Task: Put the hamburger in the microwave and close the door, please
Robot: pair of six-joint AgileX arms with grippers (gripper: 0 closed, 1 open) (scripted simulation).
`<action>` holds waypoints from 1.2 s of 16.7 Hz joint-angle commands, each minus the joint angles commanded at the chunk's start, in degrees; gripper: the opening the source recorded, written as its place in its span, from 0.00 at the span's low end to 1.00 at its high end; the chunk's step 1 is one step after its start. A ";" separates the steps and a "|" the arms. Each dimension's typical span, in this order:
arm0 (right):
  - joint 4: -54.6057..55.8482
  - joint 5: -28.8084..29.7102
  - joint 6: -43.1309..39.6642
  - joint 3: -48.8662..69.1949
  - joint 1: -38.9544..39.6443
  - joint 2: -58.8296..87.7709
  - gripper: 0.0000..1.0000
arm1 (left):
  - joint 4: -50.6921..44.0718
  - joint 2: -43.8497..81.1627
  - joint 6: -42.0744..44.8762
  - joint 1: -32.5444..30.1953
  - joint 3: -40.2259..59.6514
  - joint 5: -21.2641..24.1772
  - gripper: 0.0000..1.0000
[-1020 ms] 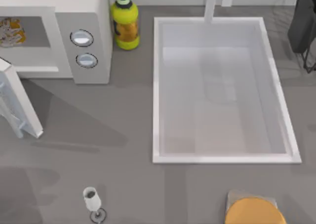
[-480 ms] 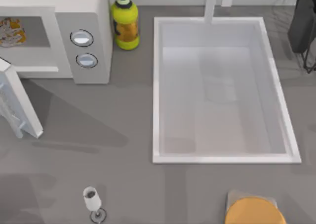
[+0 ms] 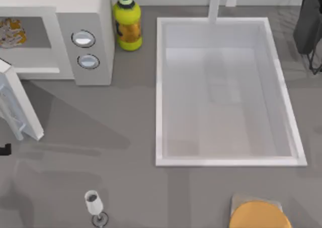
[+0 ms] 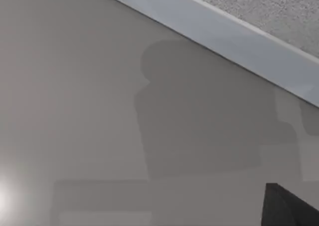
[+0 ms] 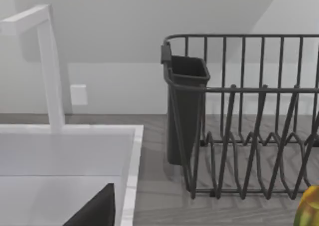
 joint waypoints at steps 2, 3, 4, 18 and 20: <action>0.00 0.00 0.00 0.00 0.00 0.00 1.00 | 0.34 -2.39 -4.82 -5.69 -1.31 -3.47 0.00; 0.00 0.00 0.00 0.00 0.00 0.00 1.00 | 0.47 -3.38 -6.78 -7.68 -1.86 -4.68 0.00; 0.00 0.00 0.00 0.00 0.00 0.00 1.00 | 0.55 -4.17 -8.23 -9.06 -2.33 -5.54 0.00; 0.00 0.00 0.00 0.00 0.00 0.00 1.00 | 5.54 15.24 -10.29 -10.63 6.38 -7.11 0.00; 0.00 0.00 0.00 0.00 0.00 0.00 1.00 | 8.33 20.49 -10.40 -11.19 10.10 -7.34 0.00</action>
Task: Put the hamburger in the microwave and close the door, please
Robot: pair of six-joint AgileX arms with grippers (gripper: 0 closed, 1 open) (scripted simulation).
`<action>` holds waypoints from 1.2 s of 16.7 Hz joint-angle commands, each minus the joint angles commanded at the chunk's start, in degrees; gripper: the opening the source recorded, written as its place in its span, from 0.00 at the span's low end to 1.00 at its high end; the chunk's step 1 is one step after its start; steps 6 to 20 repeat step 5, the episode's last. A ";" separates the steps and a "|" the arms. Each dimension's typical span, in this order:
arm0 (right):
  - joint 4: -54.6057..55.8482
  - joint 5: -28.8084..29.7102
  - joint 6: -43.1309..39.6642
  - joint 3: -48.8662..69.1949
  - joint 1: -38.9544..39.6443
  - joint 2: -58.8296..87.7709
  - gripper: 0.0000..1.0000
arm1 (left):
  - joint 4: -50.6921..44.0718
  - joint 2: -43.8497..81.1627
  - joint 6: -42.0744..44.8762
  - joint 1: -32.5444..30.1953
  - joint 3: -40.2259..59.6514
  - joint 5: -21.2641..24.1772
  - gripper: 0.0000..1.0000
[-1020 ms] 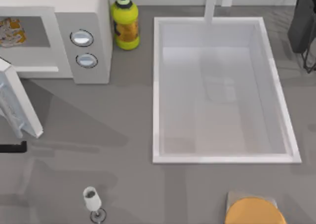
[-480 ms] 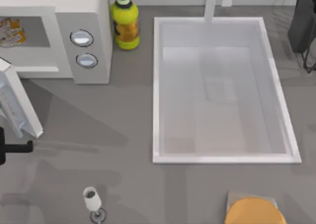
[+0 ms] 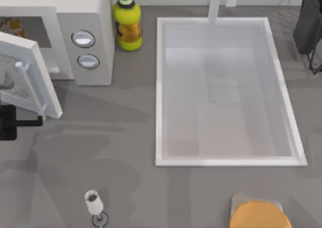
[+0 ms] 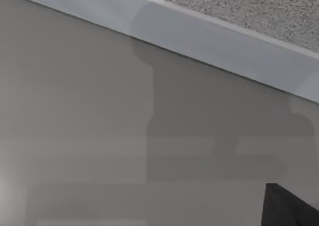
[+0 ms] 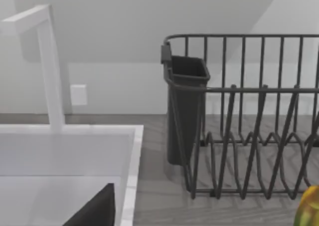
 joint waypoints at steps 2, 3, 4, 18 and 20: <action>0.00 0.00 0.00 0.00 0.00 0.00 1.00 | 2.60 3.02 -0.02 -0.59 3.19 0.02 0.00; 0.00 0.00 0.00 0.00 0.00 0.00 1.00 | 3.49 3.68 -0.04 -0.75 4.22 0.06 0.00; 0.00 0.00 0.00 0.00 0.00 0.00 1.00 | 3.93 3.91 -0.06 -0.84 4.67 0.09 0.00; 0.00 0.00 0.00 0.00 0.00 0.00 1.00 | 3.94 3.91 -0.06 -0.84 4.68 0.09 0.00; 0.00 0.00 0.00 0.00 0.00 0.00 1.00 | 3.94 3.91 -0.06 -0.84 4.68 0.09 0.00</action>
